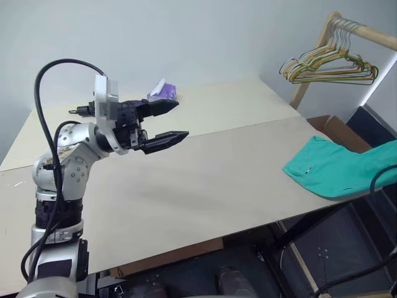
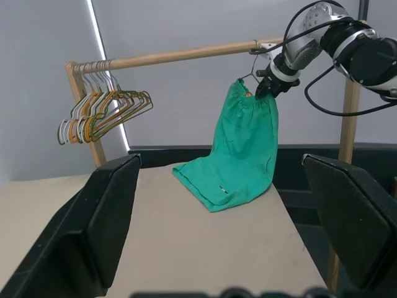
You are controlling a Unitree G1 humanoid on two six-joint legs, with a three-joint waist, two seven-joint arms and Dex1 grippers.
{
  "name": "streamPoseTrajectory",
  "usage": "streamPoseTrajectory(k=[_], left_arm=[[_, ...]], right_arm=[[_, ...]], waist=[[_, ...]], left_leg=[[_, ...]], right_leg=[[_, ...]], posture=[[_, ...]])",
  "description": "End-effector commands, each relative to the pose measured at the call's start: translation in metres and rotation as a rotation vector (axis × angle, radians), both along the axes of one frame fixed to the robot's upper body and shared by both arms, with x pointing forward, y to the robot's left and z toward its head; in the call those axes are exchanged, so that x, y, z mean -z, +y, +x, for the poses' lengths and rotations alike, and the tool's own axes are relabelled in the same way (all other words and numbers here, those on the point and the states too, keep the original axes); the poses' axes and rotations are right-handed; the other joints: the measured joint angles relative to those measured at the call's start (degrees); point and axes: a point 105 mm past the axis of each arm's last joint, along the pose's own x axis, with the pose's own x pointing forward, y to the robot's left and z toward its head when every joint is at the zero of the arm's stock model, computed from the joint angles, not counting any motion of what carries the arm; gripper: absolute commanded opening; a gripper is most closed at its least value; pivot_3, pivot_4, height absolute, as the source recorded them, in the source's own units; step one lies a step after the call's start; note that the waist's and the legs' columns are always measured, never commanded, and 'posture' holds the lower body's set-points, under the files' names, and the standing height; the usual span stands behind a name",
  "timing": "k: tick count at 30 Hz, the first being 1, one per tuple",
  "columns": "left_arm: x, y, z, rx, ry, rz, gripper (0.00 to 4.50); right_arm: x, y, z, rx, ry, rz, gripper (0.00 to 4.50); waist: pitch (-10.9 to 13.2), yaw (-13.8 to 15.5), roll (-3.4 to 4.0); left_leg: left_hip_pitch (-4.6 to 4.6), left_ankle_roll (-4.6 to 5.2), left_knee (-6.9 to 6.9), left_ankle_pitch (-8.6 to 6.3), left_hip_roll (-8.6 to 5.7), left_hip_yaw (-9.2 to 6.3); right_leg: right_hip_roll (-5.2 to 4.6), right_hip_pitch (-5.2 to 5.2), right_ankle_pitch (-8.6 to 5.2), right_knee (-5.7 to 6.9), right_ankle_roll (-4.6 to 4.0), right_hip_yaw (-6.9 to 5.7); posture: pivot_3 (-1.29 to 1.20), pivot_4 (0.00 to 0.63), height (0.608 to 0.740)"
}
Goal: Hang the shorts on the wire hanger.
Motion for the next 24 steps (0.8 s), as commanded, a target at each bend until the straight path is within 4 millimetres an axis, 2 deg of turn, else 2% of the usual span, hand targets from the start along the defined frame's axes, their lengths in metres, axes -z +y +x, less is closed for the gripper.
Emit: streamPoseTrajectory(k=[1,2,5,6,9,13,15,20,22,24], left_arm=[[-0.01,0.001,-0.006,0.008,-0.046,-0.029,4.5],[-0.009,0.001,-0.006,0.011,-0.046,-0.03,4.5],[-0.009,0.0,-0.006,0.019,-0.041,-0.037,4.5],[-0.009,0.0,-0.006,0.021,-0.04,-0.039,4.5],[-0.01,-0.001,-0.005,0.024,-0.041,-0.042,4.5],[-0.012,-0.002,-0.005,0.036,-0.04,-0.054,4.5],[-0.013,-0.002,-0.005,0.046,-0.039,-0.069,4.5],[-0.01,0.001,-0.002,0.025,-0.032,-0.062,4.5],[-0.006,0.004,-0.001,0.003,-0.023,-0.05,4.5],[-0.004,0.007,-0.001,-0.012,-0.017,-0.048,4.5]], right_arm=[[-0.016,-0.003,-0.005,0.013,-0.043,-0.067,3.2],[-0.015,-0.003,-0.006,0.024,-0.037,-0.071,3.62],[-0.023,-0.006,-0.014,0.073,0.004,-0.169,4.45],[-0.026,-0.006,-0.017,0.085,0.015,-0.206,4.45],[-0.06,-0.001,-0.024,0.147,0.046,-0.442,4.45],[-0.092,0.024,-0.013,0.089,0.046,-0.64,4.45],[-0.104,0.035,-0.007,0.07,0.067,-0.794,4.45],[-0.128,0.062,0.005,0.026,0.064,-1.136,4.45],[-0.137,0.088,0.016,-0.043,-0.014,-1.274,4.45],[-0.134,0.106,0.026,-0.133,-0.08,-1.298,4.45]], waist=[[0.0,0.1,0.0],[0.0,0.1,0.0],[0.0,0.2,0.0],[0.0,0.2,0.01],[0.0,0.4,0.13],[0.0,0.3,0.23],[0.0,0.3,0.22],[0.0,0.7,0.16],[0.0,0.8,0.16],[0.0,0.7,0.16]], left_leg=[[0.01,0.0,0.0,0.0,0.0,-0.01],[0.01,0.0,0.01,0.0,0.0,-0.01],[0.0,0.0,0.0,0.0,0.0,-0.01],[0.0,0.0,0.0,0.0,0.0,0.0],[-0.01,0.0,0.0,0.0,-0.01,-0.01],[0.03,0.0,0.0,0.0,-0.01,-0.01],[0.06,0.0,0.01,0.0,-0.02,-0.03],[0.0,0.0,0.02,0.0,-0.04,-0.04],[-0.03,0.0,0.02,0.0,-0.06,-0.06],[-0.04,0.0,0.01,0.0,-0.06,-0.07]], right_leg=[[0.0,0.02,0.0,0.0,0.0,0.0],[0.0,0.03,0.0,0.0,0.0,0.0],[0.01,0.02,0.02,-0.01,-0.03,0.02],[0.01,0.01,0.02,0.0,-0.03,0.04],[0.01,-0.01,0.01,0.01,-0.02,0.05],[0.03,-0.02,-0.03,0.04,0.05,0.07],[0.05,0.01,-0.12,0.03,0.21,0.08],[0.03,-0.01,-0.13,0.0,0.23,0.07],[0.02,-0.03,-0.12,0.0,0.22,0.07],[0.02,-0.05,-0.13,0.0,0.22,0.06]], posture=[[-0.11,0.0,0.74],[-0.11,0.0,0.74],[-0.12,0.0,0.74],[-0.12,0.0,0.74],[-0.12,0.0,0.74],[-0.13,0.0,0.74],[-0.13,0.0,0.74],[-0.11,0.0,0.74],[-0.11,0.0,0.74],[-0.11,0.0,0.74]])
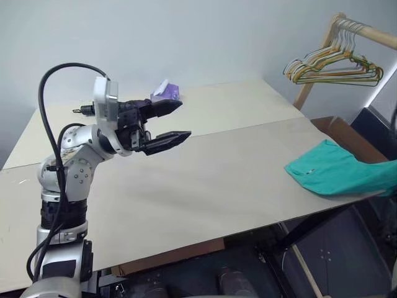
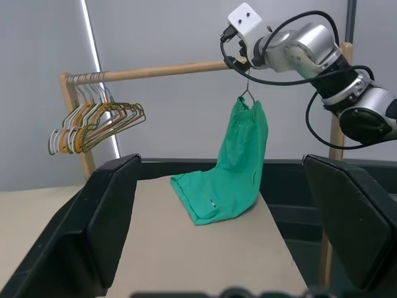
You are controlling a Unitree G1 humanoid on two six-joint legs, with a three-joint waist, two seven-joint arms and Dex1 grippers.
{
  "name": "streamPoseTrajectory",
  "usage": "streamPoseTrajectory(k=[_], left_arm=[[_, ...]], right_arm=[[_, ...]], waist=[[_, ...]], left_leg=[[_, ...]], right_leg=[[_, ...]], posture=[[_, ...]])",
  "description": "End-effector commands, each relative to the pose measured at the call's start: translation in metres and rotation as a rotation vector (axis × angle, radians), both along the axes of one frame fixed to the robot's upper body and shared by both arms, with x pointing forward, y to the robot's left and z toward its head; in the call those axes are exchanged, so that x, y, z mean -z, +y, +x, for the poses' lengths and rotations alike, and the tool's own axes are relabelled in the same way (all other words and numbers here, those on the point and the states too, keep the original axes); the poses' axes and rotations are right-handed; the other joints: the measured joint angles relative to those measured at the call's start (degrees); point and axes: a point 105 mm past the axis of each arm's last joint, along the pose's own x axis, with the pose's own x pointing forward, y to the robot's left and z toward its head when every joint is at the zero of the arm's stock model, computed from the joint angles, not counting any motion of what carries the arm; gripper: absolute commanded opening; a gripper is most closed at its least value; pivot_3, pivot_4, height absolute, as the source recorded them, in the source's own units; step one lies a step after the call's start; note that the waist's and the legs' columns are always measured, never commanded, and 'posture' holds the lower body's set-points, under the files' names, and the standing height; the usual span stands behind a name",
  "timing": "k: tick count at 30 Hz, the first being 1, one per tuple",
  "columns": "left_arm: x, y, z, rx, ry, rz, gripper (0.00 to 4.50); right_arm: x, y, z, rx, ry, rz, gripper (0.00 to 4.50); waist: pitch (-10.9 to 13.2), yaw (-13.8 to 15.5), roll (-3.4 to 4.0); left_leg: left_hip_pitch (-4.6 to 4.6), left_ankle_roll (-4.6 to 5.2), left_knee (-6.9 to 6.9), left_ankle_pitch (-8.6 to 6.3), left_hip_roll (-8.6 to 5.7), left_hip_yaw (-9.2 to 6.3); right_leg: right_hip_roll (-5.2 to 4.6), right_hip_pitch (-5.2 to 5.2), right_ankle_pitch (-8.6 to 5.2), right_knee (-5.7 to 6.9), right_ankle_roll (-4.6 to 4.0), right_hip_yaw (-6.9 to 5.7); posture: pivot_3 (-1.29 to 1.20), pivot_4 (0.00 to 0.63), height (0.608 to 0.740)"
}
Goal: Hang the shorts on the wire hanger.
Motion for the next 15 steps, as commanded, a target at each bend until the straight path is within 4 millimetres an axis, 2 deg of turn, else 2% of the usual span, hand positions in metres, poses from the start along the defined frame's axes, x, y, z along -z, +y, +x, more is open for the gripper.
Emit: streamPoseTrajectory(k=[1,4,7,12,15], left_arm=[[-0.004,0.009,0.0,-0.055,-0.032,0.002,4.5],[0.002,0.018,0.004,-0.131,-0.015,0.035,4.5],[0.006,0.026,0.002,-0.184,0.001,0.054,4.5],[0.019,0.037,-0.001,-0.277,0.037,0.078,4.5],[0.027,0.041,0.0,-0.323,0.055,0.087,4.5]], right_arm=[[-0.018,0.046,0.013,-0.227,-0.059,-0.113,4.45],[0.01,0.093,0.038,-0.472,0.054,-0.118,4.45],[0.04,0.126,0.051,-0.628,0.173,-0.133,4.45],[0.099,0.165,0.063,-0.863,0.448,-0.168,4.45],[0.122,0.186,0.06,-1.001,0.542,-0.194,4.45]], waist=[[0.0,-0.1,0.0],[0.0,0.0,-0.12],[0.0,0.8,-0.22],[0.1,4.2,-0.29],[0.1,6.8,-0.38]], left_leg=[[0.0,0.0,0.0,0.0,0.0,0.0],[0.1,0.0,0.0,0.0,0.0,-0.04],[0.13,0.0,0.02,0.0,-0.01,-0.15],[-0.06,0.02,0.01,-0.02,-0.06,-0.15],[-0.08,0.03,0.01,-0.03,-0.06,-0.14]], right_leg=[[0.0,0.0,0.0,0.0,0.0,0.0],[0.02,0.08,0.0,0.05,0.0,0.0],[0.05,0.13,0.0,0.04,0.0,-0.02],[0.01,-0.03,0.21,-0.05,-0.34,-0.05],[0.02,-0.03,0.21,-0.1,-0.35,-0.1]], posture=[[-0.1,0.0,0.74],[-0.04,0.0,0.74],[0.02,0.0,0.74],[0.08,0.0,0.74],[0.09,0.0,0.74]])
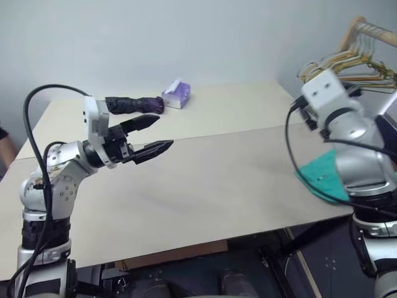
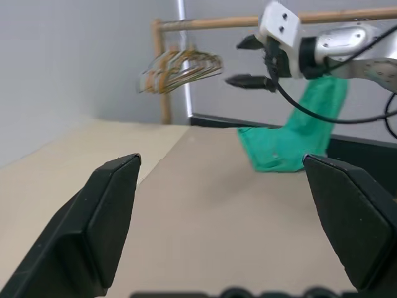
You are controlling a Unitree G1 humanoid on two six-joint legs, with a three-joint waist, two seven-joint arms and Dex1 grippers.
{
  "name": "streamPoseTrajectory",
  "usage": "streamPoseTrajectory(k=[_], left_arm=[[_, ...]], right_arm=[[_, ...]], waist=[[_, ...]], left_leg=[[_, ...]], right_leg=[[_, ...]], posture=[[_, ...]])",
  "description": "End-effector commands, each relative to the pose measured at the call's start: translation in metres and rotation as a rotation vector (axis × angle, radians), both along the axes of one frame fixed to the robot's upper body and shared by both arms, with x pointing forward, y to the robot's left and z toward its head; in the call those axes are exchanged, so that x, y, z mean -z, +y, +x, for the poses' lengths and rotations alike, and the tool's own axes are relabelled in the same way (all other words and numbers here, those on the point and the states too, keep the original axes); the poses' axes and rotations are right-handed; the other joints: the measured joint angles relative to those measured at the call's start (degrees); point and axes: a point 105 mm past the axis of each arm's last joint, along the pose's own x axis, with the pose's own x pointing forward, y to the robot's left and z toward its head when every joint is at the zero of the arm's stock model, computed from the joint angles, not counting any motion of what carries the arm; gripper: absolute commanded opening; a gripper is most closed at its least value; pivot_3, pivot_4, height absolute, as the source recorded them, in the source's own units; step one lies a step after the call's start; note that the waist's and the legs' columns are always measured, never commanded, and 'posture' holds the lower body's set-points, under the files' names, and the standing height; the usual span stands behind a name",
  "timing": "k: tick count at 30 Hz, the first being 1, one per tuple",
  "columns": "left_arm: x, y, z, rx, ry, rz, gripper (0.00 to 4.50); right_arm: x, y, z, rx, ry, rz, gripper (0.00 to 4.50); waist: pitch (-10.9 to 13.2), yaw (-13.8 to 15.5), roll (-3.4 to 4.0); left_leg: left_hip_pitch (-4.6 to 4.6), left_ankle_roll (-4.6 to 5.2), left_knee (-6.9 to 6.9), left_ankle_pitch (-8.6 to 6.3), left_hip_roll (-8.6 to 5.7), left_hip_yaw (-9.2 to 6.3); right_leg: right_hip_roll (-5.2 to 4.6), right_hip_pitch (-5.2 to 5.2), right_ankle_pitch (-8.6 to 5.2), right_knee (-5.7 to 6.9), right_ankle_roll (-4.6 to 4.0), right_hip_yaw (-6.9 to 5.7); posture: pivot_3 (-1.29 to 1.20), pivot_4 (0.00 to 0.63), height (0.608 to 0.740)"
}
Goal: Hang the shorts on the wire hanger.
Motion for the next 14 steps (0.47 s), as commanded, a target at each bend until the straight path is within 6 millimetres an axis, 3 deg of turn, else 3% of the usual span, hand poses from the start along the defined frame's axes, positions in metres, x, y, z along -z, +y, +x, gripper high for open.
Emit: streamPoseTrajectory(k=[1,4,7,14], left_arm=[[-0.004,0.005,-0.004,-0.052,-0.04,0.031,4.5],[0.015,0.008,-0.002,-0.08,0.051,0.107,4.5],[0.038,0.011,0.004,-0.135,0.122,0.218,4.5],[0.051,0.012,0.012,-0.179,0.17,0.256,4.5]], right_arm=[[0.007,0.033,-0.008,-0.199,0.034,-0.038,4.45],[0.044,0.05,-0.016,-0.309,0.16,-0.092,4.45],[0.072,0.05,-0.018,-0.326,0.244,-0.124,4.45],[0.089,0.058,-0.019,-0.349,0.268,-0.166,4.45]], waist=[[0.0,1.7,-0.05],[0.0,3.6,-0.23],[0.0,5.0,-0.42],[0.1,6.4,-0.6]], left_leg=[[0.0,0.0,0.0,0.0,0.0,0.0],[-0.02,-0.01,0.01,0.0,0.0,0.0],[-0.03,-0.01,0.01,0.0,0.0,-0.01],[-0.12,-0.01,0.04,0.0,-0.09,-0.08]], right_leg=[[0.0,0.01,0.0,-0.01,-0.01,-0.02],[0.0,-0.01,0.0,-0.02,-0.02,-0.06],[0.0,0.0,0.0,-0.05,-0.02,-0.1],[0.04,-0.02,0.01,-0.08,-0.03,-0.03]], posture=[[0.11,0.0,0.74],[0.12,0.0,0.74],[0.13,0.0,0.74],[0.14,0.0,0.74]])
